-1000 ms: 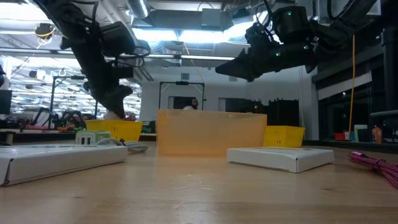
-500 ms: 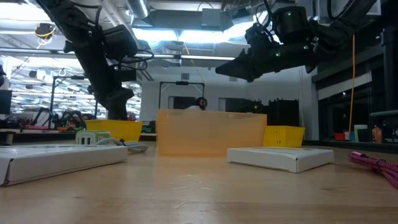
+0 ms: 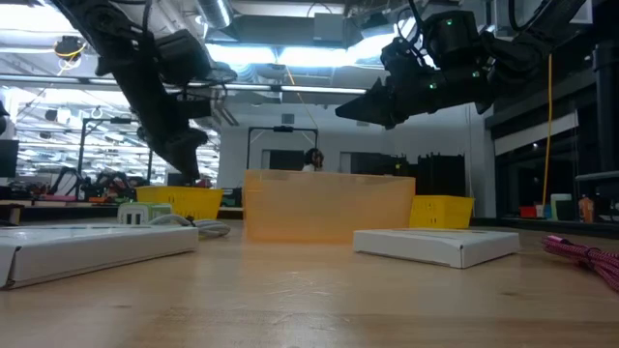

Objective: Pick and place items into bin
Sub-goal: Put the bottom card reader box into the orange bin

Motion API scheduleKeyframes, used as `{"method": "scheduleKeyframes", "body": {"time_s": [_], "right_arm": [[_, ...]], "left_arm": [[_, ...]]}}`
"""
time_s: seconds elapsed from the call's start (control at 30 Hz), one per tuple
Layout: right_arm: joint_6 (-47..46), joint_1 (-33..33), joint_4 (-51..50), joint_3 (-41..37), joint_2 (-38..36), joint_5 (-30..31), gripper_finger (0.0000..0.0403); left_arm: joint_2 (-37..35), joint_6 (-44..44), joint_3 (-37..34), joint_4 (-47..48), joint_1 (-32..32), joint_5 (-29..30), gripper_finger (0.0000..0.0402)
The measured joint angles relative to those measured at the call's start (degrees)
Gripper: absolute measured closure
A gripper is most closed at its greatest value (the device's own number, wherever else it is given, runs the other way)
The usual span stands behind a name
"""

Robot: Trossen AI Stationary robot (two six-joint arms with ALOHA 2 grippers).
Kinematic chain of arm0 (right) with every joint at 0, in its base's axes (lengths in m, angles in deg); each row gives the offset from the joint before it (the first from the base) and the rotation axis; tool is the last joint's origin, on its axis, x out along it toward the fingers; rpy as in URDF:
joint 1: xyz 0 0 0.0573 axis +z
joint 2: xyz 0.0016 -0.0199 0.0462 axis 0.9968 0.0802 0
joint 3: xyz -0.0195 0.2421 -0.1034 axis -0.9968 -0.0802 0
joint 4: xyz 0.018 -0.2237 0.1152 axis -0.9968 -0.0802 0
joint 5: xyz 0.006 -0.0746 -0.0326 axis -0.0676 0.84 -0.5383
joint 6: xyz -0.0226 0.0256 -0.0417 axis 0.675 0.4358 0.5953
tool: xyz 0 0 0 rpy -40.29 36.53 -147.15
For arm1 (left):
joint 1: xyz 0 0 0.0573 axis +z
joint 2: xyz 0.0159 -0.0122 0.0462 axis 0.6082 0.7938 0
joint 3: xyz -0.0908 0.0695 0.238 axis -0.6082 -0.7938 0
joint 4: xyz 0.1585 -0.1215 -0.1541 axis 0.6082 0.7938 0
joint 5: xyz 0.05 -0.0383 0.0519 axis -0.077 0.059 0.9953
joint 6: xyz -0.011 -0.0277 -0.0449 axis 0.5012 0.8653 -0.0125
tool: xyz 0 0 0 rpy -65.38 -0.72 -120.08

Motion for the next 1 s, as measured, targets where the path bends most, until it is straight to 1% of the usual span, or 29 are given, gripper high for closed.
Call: {"method": "scheduleKeyframes", "body": {"time_s": [0.27,0.4,0.47,0.6,0.73,0.93,1.0], "right_arm": [[1.28,0.00,0.02,0.00,0.00,0.02,0.0402],[1.08,0.03,-0.09,0.00,0.00,-0.06,0.0402],[1.06,0.04,-0.08,0.00,0.00,-1.78,0.0402],[1.36,0.04,0.91,0.00,0.00,-9.19,0.0402],[1.37,0.04,0.91,0.00,0.02,-10.16,0.0402],[1.10,0.04,0.91,0.00,0.02,-10.16,0.0402],[2.49,0.04,1.01,0.00,0.02,-10.16,0.0402]], "left_arm": [[-6.90,-1.12,0.00,-2.47,-2.87,-0.32,0.0241],[-9.56,-4.73,0.00,-4.39,-6.22,-0.40,0.0259],[-10.54,-7.13,0.00,-4.66,-8.31,-0.42,0.0269],[-11.45,-8.95,0.00,-5.04,-12.67,-0.47,0.0292],[-11.38,-9.79,0.00,-5.59,-16.97,-0.70,0.0319],[-11.38,-12.39,0.00,-7.17,-22.20,-6.89,0.0360],[-11.38,-12.40,0.00,-7.53,-23.70,-8.35,0.0373]]}}
